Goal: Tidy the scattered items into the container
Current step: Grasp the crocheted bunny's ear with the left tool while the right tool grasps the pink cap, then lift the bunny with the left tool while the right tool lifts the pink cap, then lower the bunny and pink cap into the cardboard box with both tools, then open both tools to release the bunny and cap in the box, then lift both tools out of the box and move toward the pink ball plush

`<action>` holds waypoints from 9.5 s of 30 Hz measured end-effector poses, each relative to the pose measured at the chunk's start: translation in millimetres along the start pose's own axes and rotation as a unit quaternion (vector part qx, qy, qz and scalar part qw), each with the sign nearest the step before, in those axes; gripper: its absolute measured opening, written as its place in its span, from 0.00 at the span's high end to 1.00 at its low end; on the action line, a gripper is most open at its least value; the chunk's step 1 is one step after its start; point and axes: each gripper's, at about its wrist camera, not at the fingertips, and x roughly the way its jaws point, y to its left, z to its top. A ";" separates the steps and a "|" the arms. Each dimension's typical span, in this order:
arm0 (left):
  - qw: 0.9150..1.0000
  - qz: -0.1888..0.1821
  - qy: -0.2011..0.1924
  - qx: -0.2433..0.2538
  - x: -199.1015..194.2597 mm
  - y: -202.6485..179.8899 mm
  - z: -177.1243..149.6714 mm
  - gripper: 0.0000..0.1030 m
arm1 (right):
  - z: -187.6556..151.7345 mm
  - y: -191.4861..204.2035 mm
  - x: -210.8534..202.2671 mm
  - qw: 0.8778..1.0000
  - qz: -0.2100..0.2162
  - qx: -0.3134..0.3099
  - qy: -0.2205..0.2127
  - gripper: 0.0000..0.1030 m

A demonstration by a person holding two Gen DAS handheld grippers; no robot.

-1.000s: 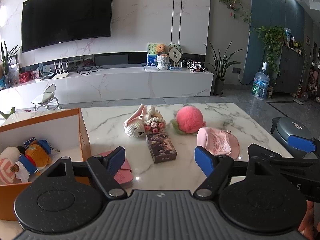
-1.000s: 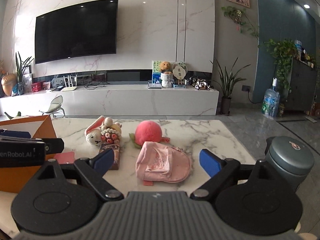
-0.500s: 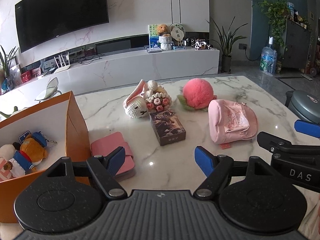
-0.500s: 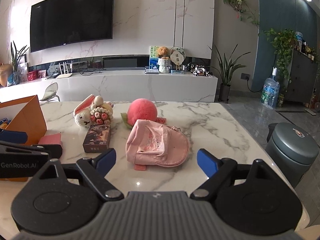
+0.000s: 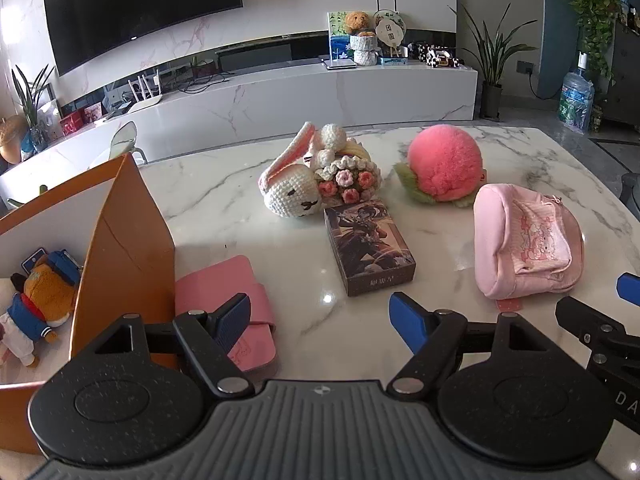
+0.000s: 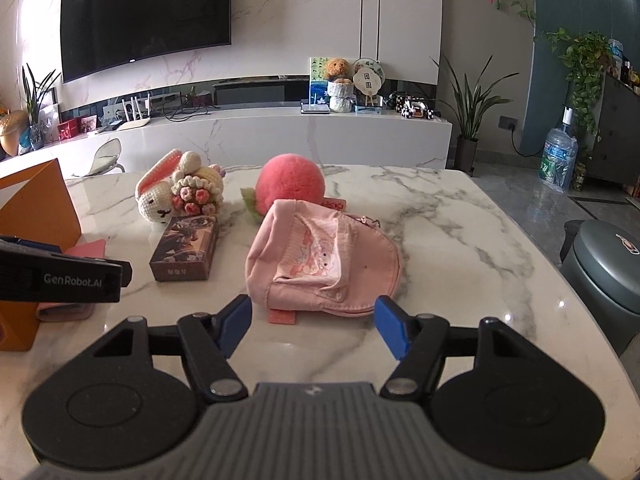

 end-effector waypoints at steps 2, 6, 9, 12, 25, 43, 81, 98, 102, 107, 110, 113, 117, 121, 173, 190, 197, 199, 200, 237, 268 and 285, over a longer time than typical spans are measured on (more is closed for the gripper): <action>1.000 -0.001 0.003 -0.001 7.2 -1.8 3.5 0.12 | 2.0 -4.3 9.2 1.000 -0.003 0.006 0.005 0.33; 1.000 -0.003 0.005 -0.004 20.1 -4.3 10.8 0.12 | 9.8 -13.6 26.7 1.000 -0.010 0.019 0.008 0.42; 1.000 -0.001 0.004 -0.001 27.2 -5.3 17.4 0.12 | 16.2 -18.7 39.6 0.999 -0.011 0.028 0.012 0.52; 1.000 0.005 0.001 0.008 35.3 -6.3 26.0 0.12 | 22.0 -20.5 51.2 0.999 -0.009 0.028 0.014 0.62; 0.999 0.037 -0.010 0.020 64.8 8.6 68.1 0.12 | 35.3 -21.5 75.7 1.000 -0.002 0.022 0.007 0.90; 0.999 0.029 -0.005 0.043 102.9 20.9 99.8 0.89 | 36.1 -17.4 81.7 1.000 0.002 0.008 0.003 0.90; 0.993 -0.042 -0.101 0.048 -83.4 28.4 67.1 0.97 | 53.5 21.9 -47.2 0.996 0.034 -0.039 -0.070 0.93; 0.988 -0.062 -0.141 0.011 -152.8 56.4 52.1 0.97 | 58.4 46.3 -103.1 0.990 0.038 -0.076 -0.109 0.93; 0.986 -0.059 -0.157 0.014 -169.1 63.6 57.9 0.97 | 67.3 56.5 -115.0 0.987 0.043 -0.087 -0.127 0.93; 0.983 -0.050 -0.174 0.008 -185.9 79.5 67.1 0.97 | 81.8 71.6 -129.3 0.982 0.056 -0.100 -0.150 0.93; 0.982 -0.039 -0.187 0.006 -195.1 92.7 71.9 0.97 | 90.9 84.2 -135.3 0.978 0.068 -0.111 -0.165 0.94; 0.980 -0.026 -0.195 0.003 -201.5 109.4 75.2 0.97 | 98.3 99.2 -141.4 0.973 0.085 -0.121 -0.177 0.94; 0.980 -0.006 -0.200 -0.007 -206.8 134.6 78.5 0.97 | 109.8 122.2 -143.2 0.967 0.109 -0.134 -0.189 0.94; 0.980 0.012 -0.198 -0.022 -207.6 161.5 79.8 0.97 | 119.5 147.9 -142.4 0.960 0.136 -0.147 -0.197 0.94; 0.993 0.019 0.010 -0.117 -95.4 297.1 -2.4 0.97 | 109.1 343.1 57.6 0.895 0.234 -0.369 0.090 0.94; 0.993 0.020 0.030 -0.114 -95.8 296.7 -5.9 0.97 | 93.4 355.8 87.2 0.870 0.221 -0.413 0.153 0.83; 0.991 0.038 0.046 -0.121 -103.1 307.7 -11.4 0.96 | 97.8 347.1 68.5 0.879 0.225 -0.400 0.126 0.60; 0.991 0.036 0.038 -0.120 -111.3 309.7 -9.6 0.97 | 101.8 345.2 61.2 0.883 0.231 -0.391 0.117 0.59; 0.992 0.034 0.034 -0.119 -115.9 310.6 -8.0 0.97 | 103.8 345.0 57.8 0.885 0.237 -0.384 0.114 0.59; 0.989 0.046 0.051 -0.130 -107.8 307.3 -12.1 0.82 | 70.7 391.0 30.7 0.844 0.386 -0.305 0.214 0.79; 0.995 -0.026 -0.091 -0.036 -177.5 153.0 34.4 0.41 | 121.7 178.5 -109.2 0.951 0.229 -0.203 -0.037 0.43; 0.985 -0.110 -0.133 0.008 -173.2 33.8 30.6 0.20 | 79.2 29.0 -154.5 0.992 0.069 -0.056 -0.086 0.30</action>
